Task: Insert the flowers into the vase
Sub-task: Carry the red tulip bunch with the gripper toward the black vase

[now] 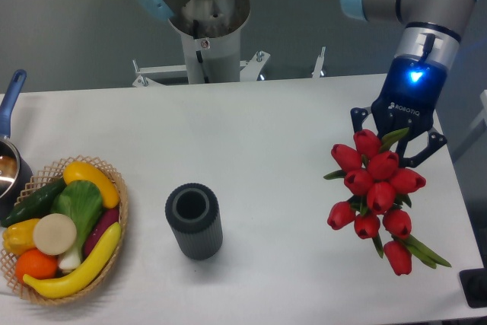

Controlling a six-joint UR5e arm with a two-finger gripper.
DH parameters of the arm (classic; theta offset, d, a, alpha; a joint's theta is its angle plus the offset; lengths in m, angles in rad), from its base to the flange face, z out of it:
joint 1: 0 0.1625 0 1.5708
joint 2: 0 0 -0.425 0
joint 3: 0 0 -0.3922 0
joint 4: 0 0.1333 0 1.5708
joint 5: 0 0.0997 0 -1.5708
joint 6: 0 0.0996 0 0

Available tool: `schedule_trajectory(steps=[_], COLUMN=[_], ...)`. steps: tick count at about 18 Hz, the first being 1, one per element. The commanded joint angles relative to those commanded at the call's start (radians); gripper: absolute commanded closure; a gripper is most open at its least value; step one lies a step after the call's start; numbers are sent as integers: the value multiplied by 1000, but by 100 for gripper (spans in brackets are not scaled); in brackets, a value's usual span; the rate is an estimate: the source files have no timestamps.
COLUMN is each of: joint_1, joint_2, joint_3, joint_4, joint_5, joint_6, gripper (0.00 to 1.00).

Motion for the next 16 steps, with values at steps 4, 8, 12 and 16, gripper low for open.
schedule_trajectory(steps=[4,8,12,16], joint_1=[-3,-3,-15,-37], joint_2=[-2,-2,-6,-11], joint_3=[-6,-3,-5,-2], joint_4=[2,2,2,2], joint_5=[-11,-12,-14,-14], joint_6=[2,3,2,2], gripper=[71,71,72,72])
